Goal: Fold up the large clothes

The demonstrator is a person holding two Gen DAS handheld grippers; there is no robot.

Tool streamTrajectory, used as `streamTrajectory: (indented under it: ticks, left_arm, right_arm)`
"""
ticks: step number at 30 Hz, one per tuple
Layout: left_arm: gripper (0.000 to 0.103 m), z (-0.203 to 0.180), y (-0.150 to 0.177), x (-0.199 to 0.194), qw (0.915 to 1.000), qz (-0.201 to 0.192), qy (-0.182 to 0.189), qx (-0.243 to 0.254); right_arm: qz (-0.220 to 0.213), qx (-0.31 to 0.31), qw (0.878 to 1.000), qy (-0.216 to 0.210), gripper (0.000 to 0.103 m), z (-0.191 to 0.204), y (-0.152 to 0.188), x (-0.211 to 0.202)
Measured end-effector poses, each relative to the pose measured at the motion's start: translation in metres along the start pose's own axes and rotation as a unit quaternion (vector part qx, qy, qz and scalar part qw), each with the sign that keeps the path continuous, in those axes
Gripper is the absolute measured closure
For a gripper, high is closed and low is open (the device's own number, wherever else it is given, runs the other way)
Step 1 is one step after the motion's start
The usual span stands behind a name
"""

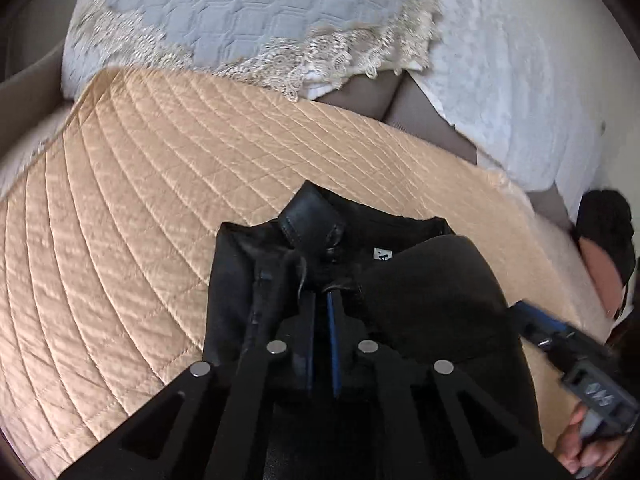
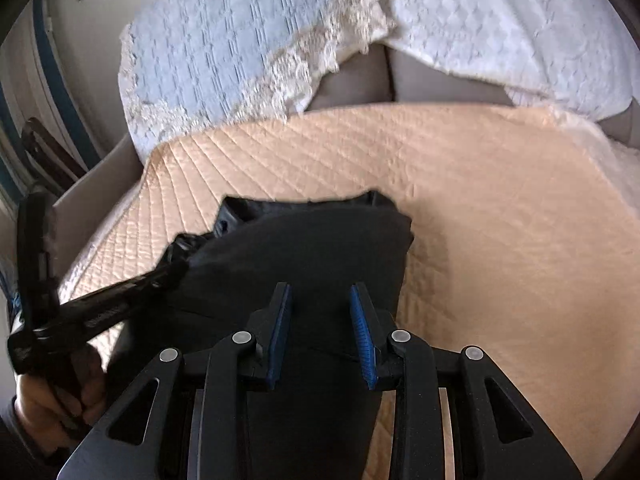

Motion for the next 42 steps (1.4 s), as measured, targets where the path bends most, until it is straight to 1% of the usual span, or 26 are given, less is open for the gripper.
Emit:
streamTrajectory:
  ticks: [5,8,11,13,16,18,20,22,23,25,27,29,31,34,39,41,42]
  left_arm:
    - [0.095,0.003,0.006,0.011,1.0000,0.001,0.003,0.001]
    - [0.096,0.004,0.005,0.014,1.0000,0.002,0.006,0.004]
    - [0.096,0.006,0.004,0.016,0.9999,0.005,0.013,-0.002]
    - [0.096,0.008,0.003,0.016,0.9998,0.009,0.018,-0.006]
    - [0.096,0.012,0.000,0.012,0.9990,0.011,0.038,-0.020]
    - [0.096,0.014,-0.003,0.002,0.9980,0.014,0.053,-0.033]
    - [0.091,0.010,-0.003,-0.019,0.9979,0.001,0.058,-0.030]
    - [0.080,0.005,0.005,-0.045,0.9974,-0.022,0.065,-0.020]
    - [0.079,0.003,0.011,-0.055,0.9971,-0.028,0.070,-0.014]
    - [0.079,-0.003,0.030,-0.074,0.9973,-0.029,0.067,0.004]
    - [0.079,-0.004,0.051,-0.086,0.9976,-0.022,0.064,0.011]
    - [0.079,-0.002,0.070,-0.090,0.9986,-0.012,0.050,0.015]
    - [0.078,0.002,0.084,-0.087,0.9992,-0.003,0.039,0.013]
    - [0.077,0.003,0.085,-0.086,0.9993,-0.005,0.035,0.011]
    - [0.077,-0.001,0.077,-0.089,0.9995,0.012,0.020,0.023]
    - [0.072,-0.003,0.075,-0.093,0.9994,0.019,0.007,0.027]
    - [0.069,-0.003,0.074,-0.096,0.9994,0.021,0.001,0.027]
  right_arm:
    - [0.009,0.021,1.000,-0.011,0.071,-0.009,0.008,0.014]
    - [0.007,0.008,1.000,-0.006,0.071,-0.008,0.010,0.016]
    - [0.003,-0.014,1.000,0.003,0.071,-0.005,0.013,0.017]
    - [0.003,-0.017,1.000,0.004,0.070,-0.006,0.010,0.016]
    - [0.004,-0.018,1.000,0.018,0.070,-0.006,0.010,0.004]
    - [0.001,-0.013,1.000,0.015,0.070,-0.004,0.016,-0.016]
    - [-0.006,-0.011,1.000,0.006,0.069,-0.002,0.025,-0.035]
    - [-0.010,-0.008,1.000,-0.012,0.069,0.001,0.039,-0.058]
    - [-0.010,-0.008,1.000,-0.017,0.069,0.002,0.045,-0.064]
    - [-0.006,-0.009,1.000,-0.028,0.069,0.006,0.059,-0.075]
    - [0.010,-0.012,0.999,-0.037,0.069,0.009,0.074,-0.078]
    - [0.019,-0.017,0.999,-0.031,0.069,0.010,0.085,-0.073]
    - [0.016,-0.023,0.999,-0.027,0.069,0.011,0.089,-0.069]
    - [0.018,-0.025,0.999,-0.017,0.068,0.014,0.084,-0.064]
    - [0.019,-0.025,0.999,-0.018,0.067,0.013,0.080,-0.074]
    - [0.016,-0.021,0.999,-0.019,0.056,0.011,0.081,-0.079]
    - [0.017,-0.017,0.999,-0.023,0.054,0.010,0.080,-0.082]
Point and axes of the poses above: each gripper's, at about its wrist camera, not at the fingertips, and x roughly the way its jaws point, z to its left, y to its underside, the point moved 1 cm from there along x, roughly the way its jaws point, and after that the axes turned 8 degrees about x, right-handed, at the moved point
